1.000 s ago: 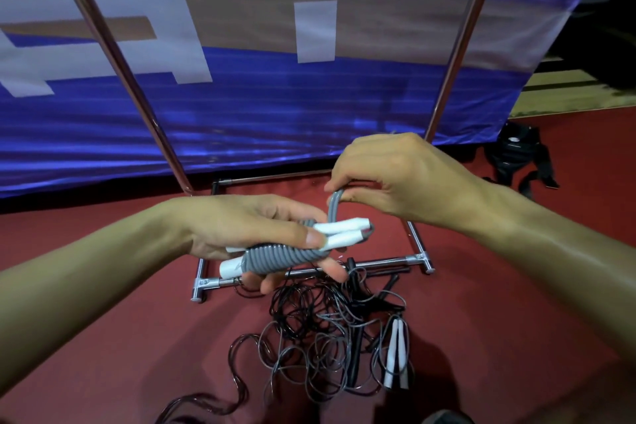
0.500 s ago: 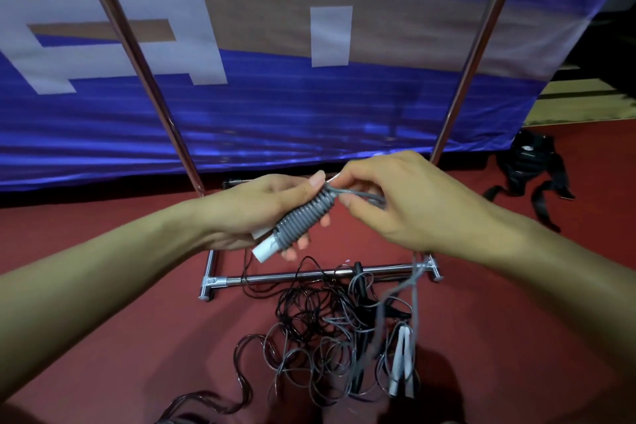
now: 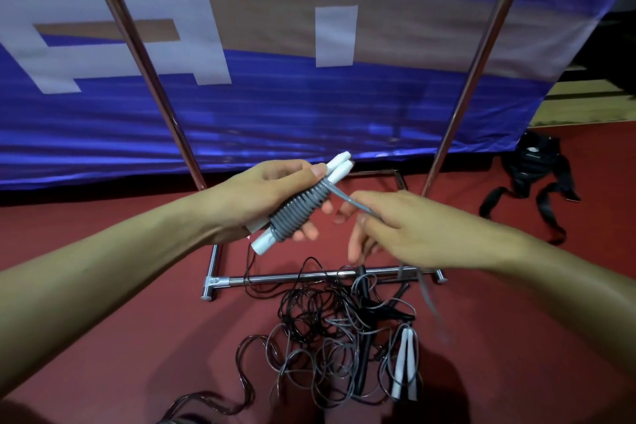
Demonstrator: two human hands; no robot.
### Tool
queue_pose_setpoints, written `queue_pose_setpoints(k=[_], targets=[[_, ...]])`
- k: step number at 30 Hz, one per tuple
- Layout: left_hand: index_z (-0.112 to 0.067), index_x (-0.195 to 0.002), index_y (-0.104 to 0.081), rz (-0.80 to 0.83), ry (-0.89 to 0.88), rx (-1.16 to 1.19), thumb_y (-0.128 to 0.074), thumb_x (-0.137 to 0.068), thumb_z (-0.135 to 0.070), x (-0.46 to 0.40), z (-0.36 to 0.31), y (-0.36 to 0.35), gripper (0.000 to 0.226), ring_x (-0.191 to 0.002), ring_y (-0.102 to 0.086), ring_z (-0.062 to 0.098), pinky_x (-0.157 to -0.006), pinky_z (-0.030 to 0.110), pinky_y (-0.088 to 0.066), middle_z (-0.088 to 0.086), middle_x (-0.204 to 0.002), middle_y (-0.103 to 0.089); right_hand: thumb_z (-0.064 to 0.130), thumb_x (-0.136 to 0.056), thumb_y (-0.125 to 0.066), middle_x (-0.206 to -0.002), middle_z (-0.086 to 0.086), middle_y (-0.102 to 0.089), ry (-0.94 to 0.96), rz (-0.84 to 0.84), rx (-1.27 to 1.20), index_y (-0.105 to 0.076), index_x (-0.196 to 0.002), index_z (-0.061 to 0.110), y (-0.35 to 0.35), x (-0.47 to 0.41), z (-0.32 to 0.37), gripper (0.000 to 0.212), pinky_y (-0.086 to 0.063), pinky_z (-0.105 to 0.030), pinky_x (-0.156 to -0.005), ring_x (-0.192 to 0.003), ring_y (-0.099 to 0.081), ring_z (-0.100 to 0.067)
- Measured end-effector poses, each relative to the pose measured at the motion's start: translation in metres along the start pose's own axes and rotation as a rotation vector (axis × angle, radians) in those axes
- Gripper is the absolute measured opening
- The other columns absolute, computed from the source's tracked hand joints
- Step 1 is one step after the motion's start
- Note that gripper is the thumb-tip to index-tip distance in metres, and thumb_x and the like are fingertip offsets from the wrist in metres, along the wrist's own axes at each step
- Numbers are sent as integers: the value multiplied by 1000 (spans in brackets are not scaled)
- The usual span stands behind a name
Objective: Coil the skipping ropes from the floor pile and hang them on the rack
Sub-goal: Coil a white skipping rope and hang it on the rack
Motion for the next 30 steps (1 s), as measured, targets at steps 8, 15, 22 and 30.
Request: queue_pose_setpoints(k=[8,15,22,30], targets=[[-7,-104,-57,-44,37,112,-49,-107,-33,-2,4,1,27,-51,-51,18,-45,26,-47,7,-84,-64,32,-110,-42,-66,6,-40,-77,33,-700,-58,-99,8,8,-9,-11,31,-35,-19,-52,-53,-33,-7],[-11,-100,-55,29,-30,-8,-57,-100,-38,2,2,-2,27,-48,-46,21,-46,26,-43,10,-80,-59,20,-111,-41,-79,1,-70,-15,191,-335,-51,-102,9,4,-3,-8,17,-51,-25,-69,-67,-64,-12],[-1,-100,-58,267,28,-17,-64,-94,-36,4,6,-10,35,-41,-49,18,-41,23,-44,12,-75,-60,23,-99,-67,-90,15,-78,277,-152,349,-79,-101,24,28,-20,-12,12,-52,-18,-79,-82,-67,10],[-36,-101,-73,504,156,-254,-57,-99,-31,15,0,-10,17,-53,-64,18,-49,24,-53,12,-94,-76,16,-98,-65,-88,3,-70,659,-408,758,-73,-101,16,29,-10,7,9,-54,-43,-57,-77,-64,-24]])
Point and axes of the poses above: each hand's wrist, its own x-axis away from the middle knuckle, its own y-axis out of the back of the hand, z = x × y, the point moved 3 cm from there along -x, towards the middle knuckle
